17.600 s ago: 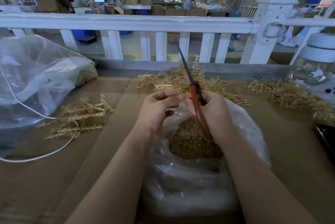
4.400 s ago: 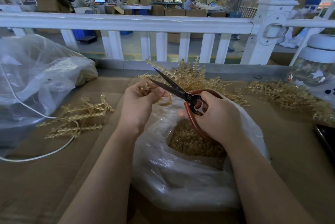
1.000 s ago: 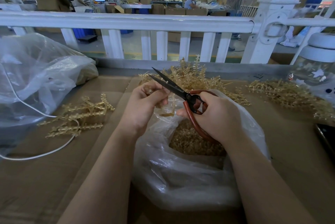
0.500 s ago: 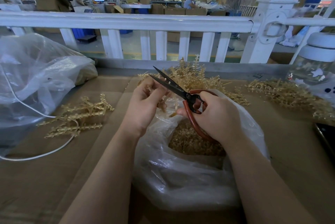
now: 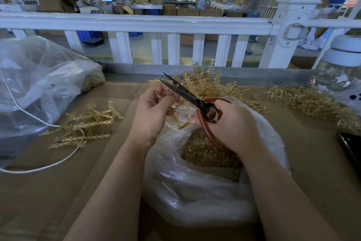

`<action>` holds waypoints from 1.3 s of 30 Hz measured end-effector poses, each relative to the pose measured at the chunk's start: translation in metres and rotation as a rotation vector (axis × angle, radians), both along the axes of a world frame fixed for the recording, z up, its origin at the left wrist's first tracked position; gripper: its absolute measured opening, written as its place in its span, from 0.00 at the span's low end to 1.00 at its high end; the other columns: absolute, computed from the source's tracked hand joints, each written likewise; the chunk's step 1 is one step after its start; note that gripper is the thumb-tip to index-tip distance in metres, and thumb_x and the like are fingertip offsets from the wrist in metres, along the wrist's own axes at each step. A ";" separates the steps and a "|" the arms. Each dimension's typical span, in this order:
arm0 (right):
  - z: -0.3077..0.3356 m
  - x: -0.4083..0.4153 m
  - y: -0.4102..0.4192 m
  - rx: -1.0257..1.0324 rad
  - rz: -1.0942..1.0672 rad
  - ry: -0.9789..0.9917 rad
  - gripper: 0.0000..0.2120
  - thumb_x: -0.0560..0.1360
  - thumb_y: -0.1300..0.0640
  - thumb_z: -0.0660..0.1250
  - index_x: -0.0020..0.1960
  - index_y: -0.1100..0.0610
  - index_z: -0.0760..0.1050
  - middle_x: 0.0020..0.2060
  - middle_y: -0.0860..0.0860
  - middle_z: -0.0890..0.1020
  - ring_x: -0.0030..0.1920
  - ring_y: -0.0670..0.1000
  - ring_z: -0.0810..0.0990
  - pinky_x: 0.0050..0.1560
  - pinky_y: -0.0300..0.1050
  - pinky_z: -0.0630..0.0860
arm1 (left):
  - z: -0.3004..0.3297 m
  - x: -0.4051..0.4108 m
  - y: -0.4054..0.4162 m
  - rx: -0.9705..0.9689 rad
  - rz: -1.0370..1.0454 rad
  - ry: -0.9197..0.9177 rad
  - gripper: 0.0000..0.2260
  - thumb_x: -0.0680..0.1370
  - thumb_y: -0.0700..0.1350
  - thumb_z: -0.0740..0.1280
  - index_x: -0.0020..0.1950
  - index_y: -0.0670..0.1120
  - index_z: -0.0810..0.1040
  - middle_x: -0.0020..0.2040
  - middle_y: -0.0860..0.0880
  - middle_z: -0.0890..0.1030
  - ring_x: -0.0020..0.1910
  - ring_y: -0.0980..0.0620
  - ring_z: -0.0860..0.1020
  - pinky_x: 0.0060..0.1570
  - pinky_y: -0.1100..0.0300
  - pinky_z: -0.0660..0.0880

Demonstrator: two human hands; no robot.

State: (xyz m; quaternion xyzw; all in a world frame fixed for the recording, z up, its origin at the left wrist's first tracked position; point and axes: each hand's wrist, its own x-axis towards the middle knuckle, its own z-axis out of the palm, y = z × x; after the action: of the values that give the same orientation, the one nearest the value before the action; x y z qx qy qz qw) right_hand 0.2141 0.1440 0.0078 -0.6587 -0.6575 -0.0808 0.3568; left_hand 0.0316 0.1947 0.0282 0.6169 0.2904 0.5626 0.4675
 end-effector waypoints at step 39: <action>0.004 -0.002 -0.002 -0.123 0.082 0.161 0.38 0.60 0.15 0.56 0.49 0.43 0.81 0.39 0.37 0.81 0.40 0.37 0.78 0.37 0.33 0.70 | 0.005 0.005 -0.012 0.066 -0.031 0.135 0.05 0.83 0.35 0.58 0.58 0.37 0.70 0.37 0.43 0.82 0.23 0.55 0.73 0.26 0.64 0.71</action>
State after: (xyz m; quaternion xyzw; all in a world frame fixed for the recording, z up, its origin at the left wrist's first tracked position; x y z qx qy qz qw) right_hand 0.2118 0.1419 0.0120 -0.6562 -0.6569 0.0277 0.3704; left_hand 0.0366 0.1829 0.0329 0.6731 0.2928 0.5217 0.4348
